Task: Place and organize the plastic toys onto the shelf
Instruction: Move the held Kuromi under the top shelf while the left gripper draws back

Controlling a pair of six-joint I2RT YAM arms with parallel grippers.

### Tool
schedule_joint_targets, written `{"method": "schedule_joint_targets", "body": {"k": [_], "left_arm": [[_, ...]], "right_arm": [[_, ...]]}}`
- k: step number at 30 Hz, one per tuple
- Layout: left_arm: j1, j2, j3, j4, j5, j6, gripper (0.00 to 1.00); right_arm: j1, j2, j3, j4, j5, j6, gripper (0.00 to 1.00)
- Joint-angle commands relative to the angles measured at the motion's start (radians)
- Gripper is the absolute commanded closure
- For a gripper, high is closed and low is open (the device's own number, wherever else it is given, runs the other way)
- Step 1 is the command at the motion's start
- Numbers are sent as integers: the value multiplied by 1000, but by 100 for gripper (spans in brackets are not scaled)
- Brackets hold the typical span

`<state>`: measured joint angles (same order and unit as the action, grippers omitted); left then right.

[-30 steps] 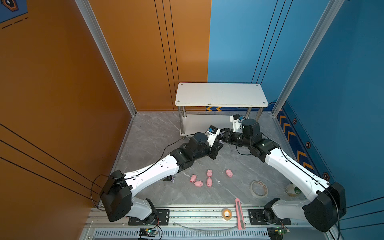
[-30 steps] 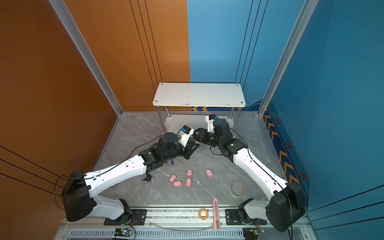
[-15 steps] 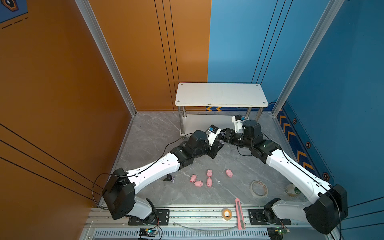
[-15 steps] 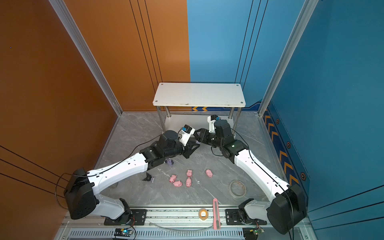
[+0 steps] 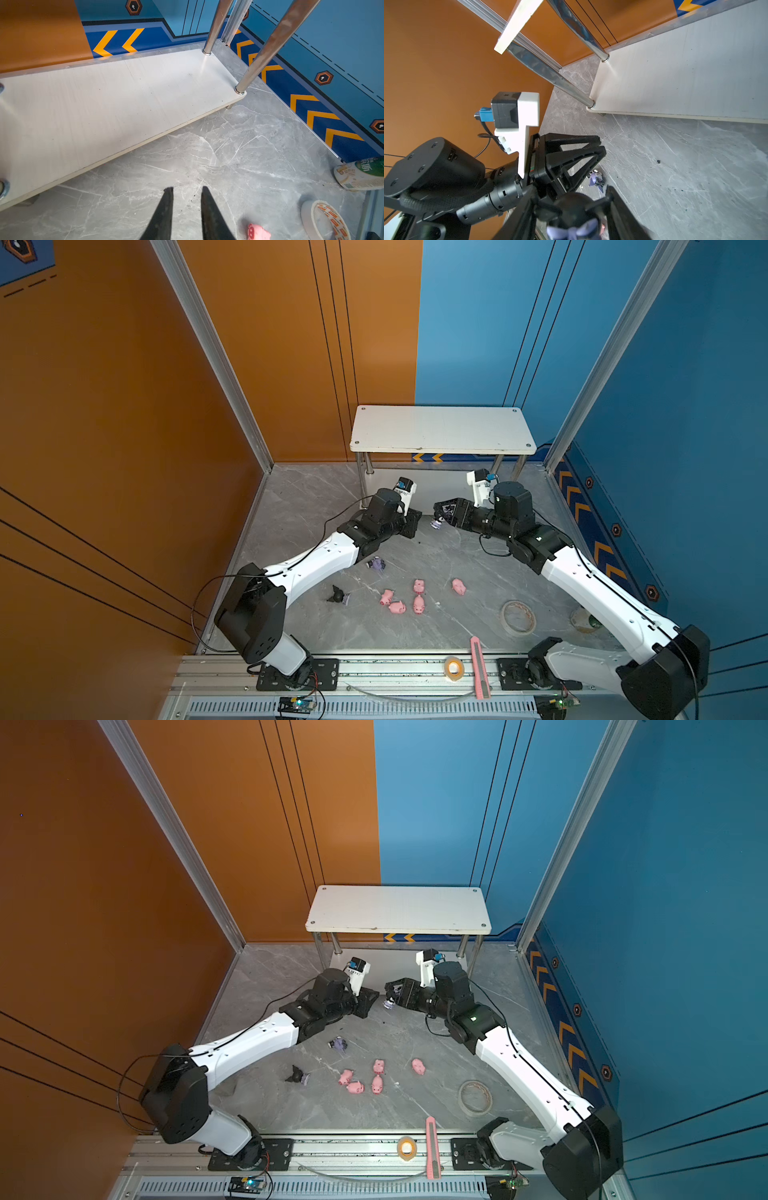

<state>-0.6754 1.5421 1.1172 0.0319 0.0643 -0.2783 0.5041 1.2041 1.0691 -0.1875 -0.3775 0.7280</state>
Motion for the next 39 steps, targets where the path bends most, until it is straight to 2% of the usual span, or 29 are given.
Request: {"method": "schedule_joint_targets", "body": {"k": [1, 4, 7, 10, 12, 17, 23, 39], "left_arm": [[-6, 3, 39, 11, -14, -18, 74], [-6, 0, 31, 4, -14, -24, 74], [-3, -19, 7, -7, -21, -28, 75], [-3, -55, -38, -7, -37, -36, 74], [0, -82, -70, -9, -49, -41, 74], [11, -138, -142, -22, -64, -57, 74], [24, -178, -186, -29, -72, -69, 74], [57, -179, -200, -68, -85, -84, 73]], "right_arm": [[2, -11, -10, -40, 57, -58, 96], [17, -17, -4, -72, 227, -167, 97], [59, -23, -47, -16, 481, -356, 97], [68, -17, -179, 219, 614, -530, 97], [43, 20, -263, 388, 664, -588, 98], [-78, 163, -263, 516, 601, -571, 98], [-157, 323, -189, 589, 541, -575, 97], [-228, 551, -52, 696, 464, -649, 96]]}}
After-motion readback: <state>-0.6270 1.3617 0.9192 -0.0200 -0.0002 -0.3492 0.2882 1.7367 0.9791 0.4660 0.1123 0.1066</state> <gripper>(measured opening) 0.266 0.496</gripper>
